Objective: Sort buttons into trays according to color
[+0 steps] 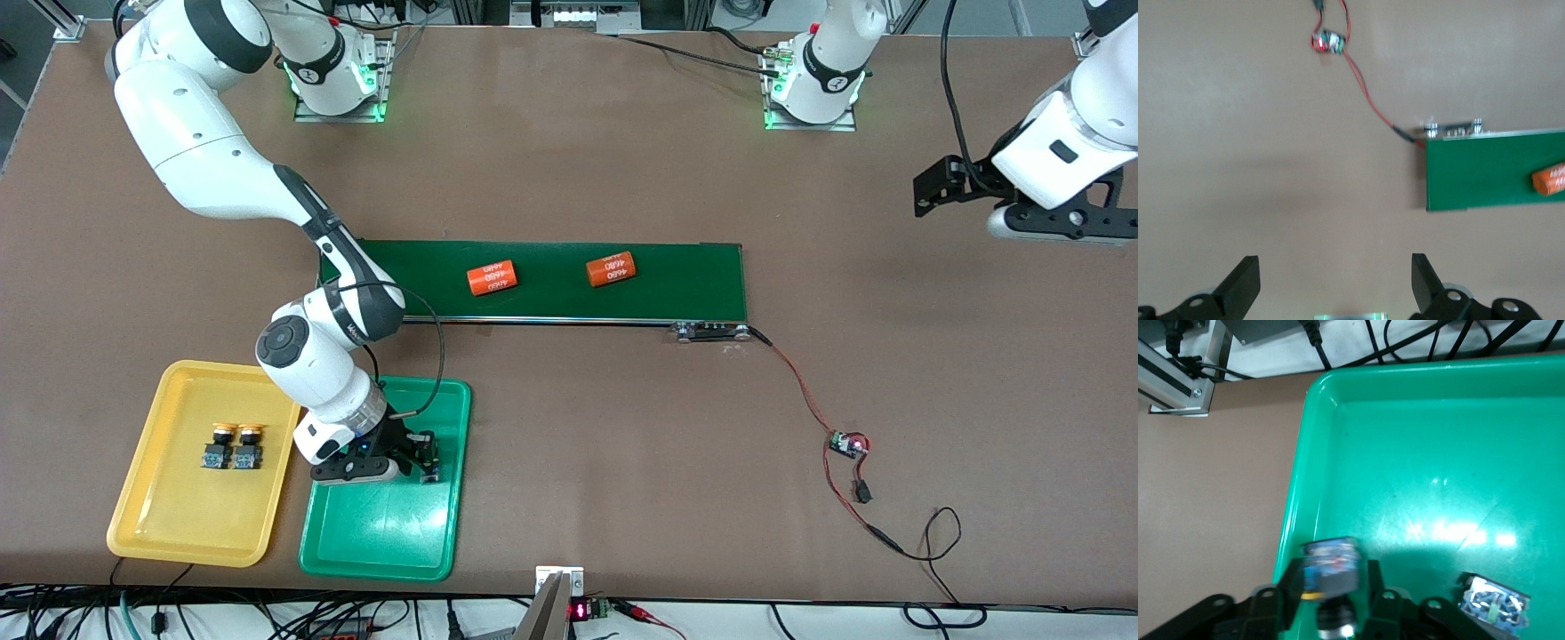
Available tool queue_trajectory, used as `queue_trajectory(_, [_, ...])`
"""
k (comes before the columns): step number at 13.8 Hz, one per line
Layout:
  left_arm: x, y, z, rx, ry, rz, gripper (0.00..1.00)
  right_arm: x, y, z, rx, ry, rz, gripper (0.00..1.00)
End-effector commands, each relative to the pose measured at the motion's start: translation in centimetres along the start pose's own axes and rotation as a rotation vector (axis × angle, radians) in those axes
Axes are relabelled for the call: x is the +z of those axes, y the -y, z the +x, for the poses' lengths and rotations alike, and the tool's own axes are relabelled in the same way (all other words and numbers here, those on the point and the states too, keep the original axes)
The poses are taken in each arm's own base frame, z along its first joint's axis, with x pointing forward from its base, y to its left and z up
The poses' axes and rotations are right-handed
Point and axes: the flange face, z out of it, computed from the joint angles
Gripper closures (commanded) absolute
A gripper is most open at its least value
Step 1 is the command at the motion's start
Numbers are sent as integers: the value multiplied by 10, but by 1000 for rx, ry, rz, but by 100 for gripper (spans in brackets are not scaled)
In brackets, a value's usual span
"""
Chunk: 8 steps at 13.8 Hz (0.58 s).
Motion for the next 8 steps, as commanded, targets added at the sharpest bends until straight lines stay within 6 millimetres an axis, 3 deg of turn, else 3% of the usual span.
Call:
queue_trajectory(1, [-6, 0, -1, 5, 18, 18, 0, -38, -7, 8, -21, -4, -37, 0])
queue_trajectory(4, [-6, -2, -1, 10, 16, 24, 0, -110, -21, 7, -33, 58, -135, 0])
queue_trajectory(8, [-6, -1, -1, 9, 17, 23, 0, -242, -16, 14, 75, 254, -212, 0])
